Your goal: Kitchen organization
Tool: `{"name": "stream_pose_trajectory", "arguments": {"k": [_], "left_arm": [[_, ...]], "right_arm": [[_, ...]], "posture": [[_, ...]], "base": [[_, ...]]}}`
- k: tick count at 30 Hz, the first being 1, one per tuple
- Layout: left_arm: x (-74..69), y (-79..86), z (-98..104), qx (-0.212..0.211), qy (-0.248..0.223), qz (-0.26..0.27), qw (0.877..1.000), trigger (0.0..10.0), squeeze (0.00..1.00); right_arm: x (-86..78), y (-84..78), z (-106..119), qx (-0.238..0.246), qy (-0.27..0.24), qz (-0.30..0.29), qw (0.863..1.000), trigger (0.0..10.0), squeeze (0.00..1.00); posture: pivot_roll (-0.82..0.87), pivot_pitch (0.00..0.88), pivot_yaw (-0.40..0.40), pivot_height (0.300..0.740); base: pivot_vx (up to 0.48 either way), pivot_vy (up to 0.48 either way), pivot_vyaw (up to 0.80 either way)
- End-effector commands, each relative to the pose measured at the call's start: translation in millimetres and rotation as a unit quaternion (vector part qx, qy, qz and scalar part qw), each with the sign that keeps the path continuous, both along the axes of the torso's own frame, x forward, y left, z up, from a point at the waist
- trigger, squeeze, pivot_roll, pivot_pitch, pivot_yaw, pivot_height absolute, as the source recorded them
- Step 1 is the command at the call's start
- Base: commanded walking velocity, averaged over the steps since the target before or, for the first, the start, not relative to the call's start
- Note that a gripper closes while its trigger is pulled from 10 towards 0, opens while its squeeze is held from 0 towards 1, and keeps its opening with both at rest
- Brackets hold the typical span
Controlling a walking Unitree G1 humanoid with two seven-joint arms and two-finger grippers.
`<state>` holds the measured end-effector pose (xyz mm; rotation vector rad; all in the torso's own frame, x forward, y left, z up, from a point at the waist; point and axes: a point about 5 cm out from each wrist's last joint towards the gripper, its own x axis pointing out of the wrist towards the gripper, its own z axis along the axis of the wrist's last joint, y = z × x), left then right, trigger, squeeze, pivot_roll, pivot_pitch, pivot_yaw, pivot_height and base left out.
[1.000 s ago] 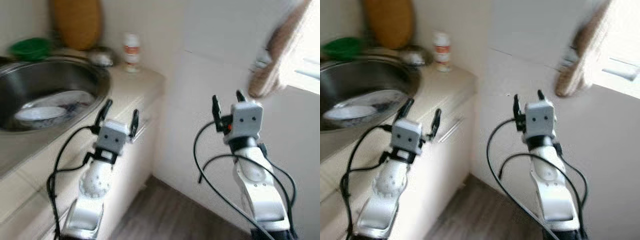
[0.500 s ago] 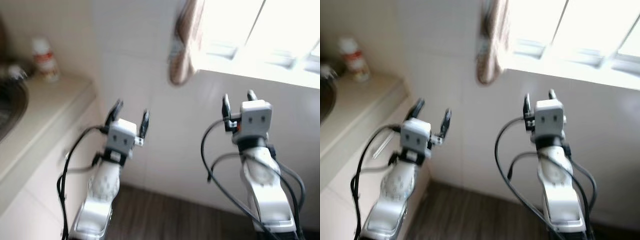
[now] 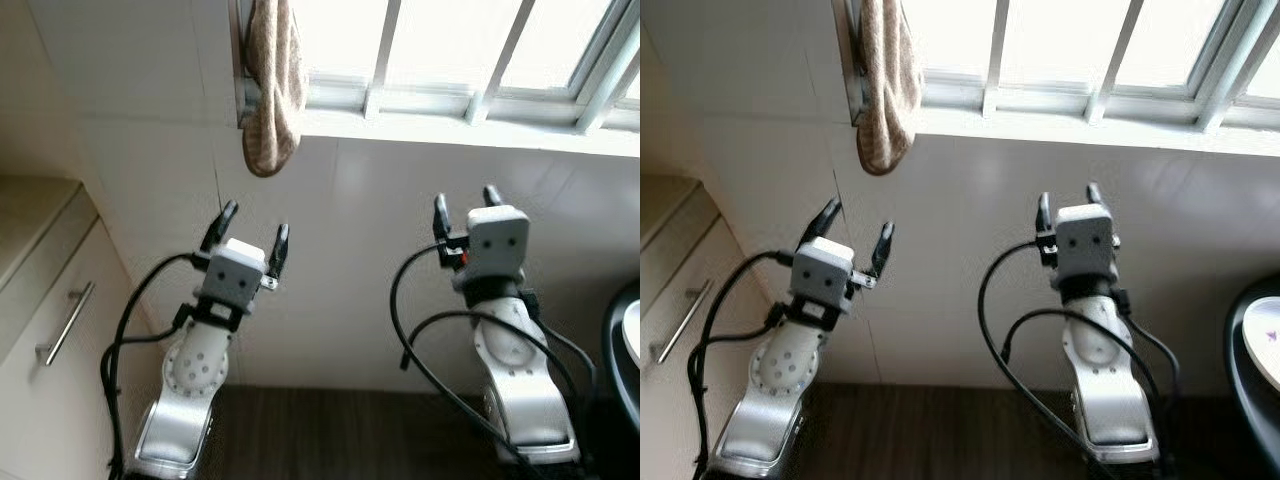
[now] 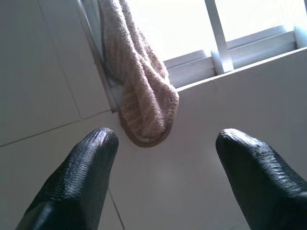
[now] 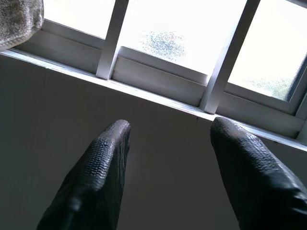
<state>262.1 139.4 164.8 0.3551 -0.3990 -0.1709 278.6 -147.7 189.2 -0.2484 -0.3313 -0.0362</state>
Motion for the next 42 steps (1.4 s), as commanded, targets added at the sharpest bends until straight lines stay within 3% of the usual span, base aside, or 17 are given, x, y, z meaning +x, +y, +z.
{"name": "stream_pose_trajectory", "arguments": {"k": [1, 11, 18, 28, 34, 35, 42], "left_arm": [[-0.5, -9.0, 0, -0.002, 0.003, -0.016, 1.0, 10.0, 0.0], [-0.6, -8.8, 0, -0.002, 0.004, -0.016, 1.0, 10.0, 0.0], [-0.4, -9.2, -1, -0.004, 0.005, -0.016, 1.0, 10.0, 0.0], [0.3, -9.1, -2, -0.003, 0.008, -0.015, 1.0, 10.0, 0.0], [0.9, -8.9, -2, -0.002, 0.011, -0.013, 1.0, 10.0, 0.0], [0.9, -8.9, -2, -0.001, 0.012, -0.013, 1.0, 10.0, 0.0], [0.5, -9.4, -3, -0.001, 0.013, -0.011, 1.0, 10.0, 0.0]], "right_arm": [[1.4, -7.7, -2, -0.01, 0.009, -0.017, 1.0, 10.0, 0.0], [4.8, -12.5, -9, -0.018, 0.03, -0.039, 0.999, 10.0, 0.0], [5.7, -13.9, -11, -0.022, 0.035, -0.044, 0.998, 10.0, 0.0], [12.8, -33.4, -35, -0.008, 0.126, -0.119, 0.985, 10.0, 0.0], [16.7, -30.1, -53, 0.01, 0.203, -0.104, 0.974, 10.0, 0.0], [16.9, -24.8, -64, 0.022, 0.243, -0.077, 0.967, 10.0, 0.0], [16.7, -11.8, -72, 0.019, 0.268, -0.01, 0.963, 10.0, 0.0]], "posture": [[0.05, 0.0, -0.063, 0.74], [0.05, 0.0, -0.064, 0.74], [0.05, 0.0, -0.062, 0.74], [0.05, 0.0, -0.065, 0.74], [0.05, 0.0, -0.066, 0.74], [0.05, 0.0, -0.067, 0.74], [0.05, 0.0, -0.066, 0.74]], "base": [[0.0, -0.48, 0.0], [0.0, -0.48, 0.0], [0.0, -0.135, 0.0], [0.0, 0.0, -0.69], [0.0, 0.0, -0.4], [0.0, 0.0, 0.0], [0.0, 0.0, 0.0]]}}
